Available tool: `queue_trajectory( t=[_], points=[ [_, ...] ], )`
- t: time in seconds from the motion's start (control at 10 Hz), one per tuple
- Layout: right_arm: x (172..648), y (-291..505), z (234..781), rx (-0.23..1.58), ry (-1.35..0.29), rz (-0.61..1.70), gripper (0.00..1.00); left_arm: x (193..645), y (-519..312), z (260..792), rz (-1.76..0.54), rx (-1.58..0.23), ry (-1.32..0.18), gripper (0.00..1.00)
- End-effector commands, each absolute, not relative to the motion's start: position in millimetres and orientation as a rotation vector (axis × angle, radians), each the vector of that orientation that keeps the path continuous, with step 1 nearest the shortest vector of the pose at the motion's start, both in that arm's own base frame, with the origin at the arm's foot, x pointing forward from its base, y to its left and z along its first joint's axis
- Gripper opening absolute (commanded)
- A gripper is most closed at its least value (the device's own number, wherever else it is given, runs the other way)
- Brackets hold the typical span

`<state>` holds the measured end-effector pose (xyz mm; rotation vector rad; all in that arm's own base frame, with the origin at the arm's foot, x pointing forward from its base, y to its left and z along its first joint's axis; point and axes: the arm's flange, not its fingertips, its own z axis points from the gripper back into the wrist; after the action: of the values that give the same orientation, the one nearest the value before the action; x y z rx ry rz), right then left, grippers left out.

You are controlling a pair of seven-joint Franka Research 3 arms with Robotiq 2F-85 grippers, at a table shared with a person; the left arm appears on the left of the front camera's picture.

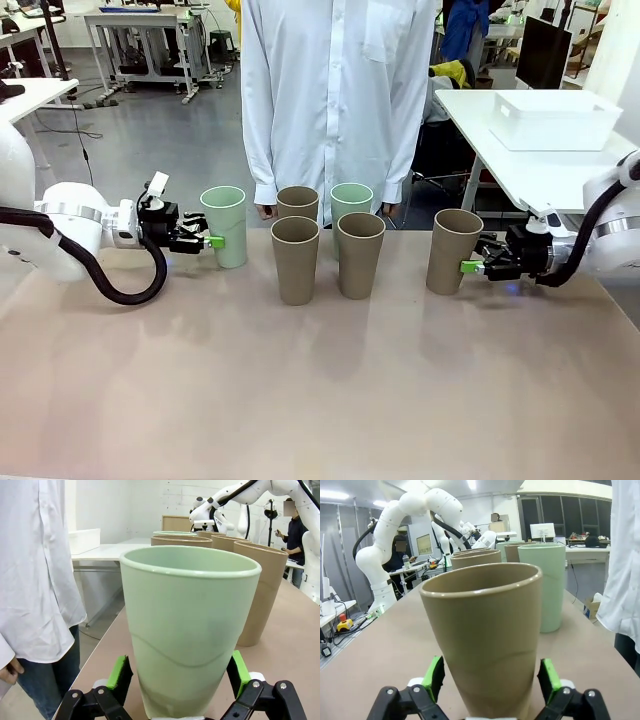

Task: Stack the cups and store them in the basket.
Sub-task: Pick up two Reusable plastic cups , one in each hand.

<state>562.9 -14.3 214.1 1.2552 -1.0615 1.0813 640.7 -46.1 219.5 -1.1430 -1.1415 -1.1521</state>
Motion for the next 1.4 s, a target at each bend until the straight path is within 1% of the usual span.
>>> queue_trajectory(
  t=[0.0,0.5,1.0,1.1,1.2,1.3],
  points=[
    [569,-3,217,1.271,-1.035,1.062,1.00,647,-54,220,-1.120,-1.157,-1.163,1.00],
    [573,15,212,1.307,-1.010,1.108,1.00,653,-74,218,-1.112,-1.181,-1.150,1.00],
    [574,14,211,1.344,-1.020,1.088,1.00,653,-79,218,-1.109,-1.214,-1.159,1.00],
    [574,13,211,1.357,-1.022,1.096,0.97,651,-79,219,-1.112,-1.225,-1.171,1.00],
    [574,13,211,1.365,-1.006,1.096,0.80,649,-78,221,-1.121,-1.228,-1.183,0.80],
    [574,13,211,1.366,-1.000,1.098,0.77,648,-76,221,-1.119,-1.239,-1.191,0.80]
  ],
)
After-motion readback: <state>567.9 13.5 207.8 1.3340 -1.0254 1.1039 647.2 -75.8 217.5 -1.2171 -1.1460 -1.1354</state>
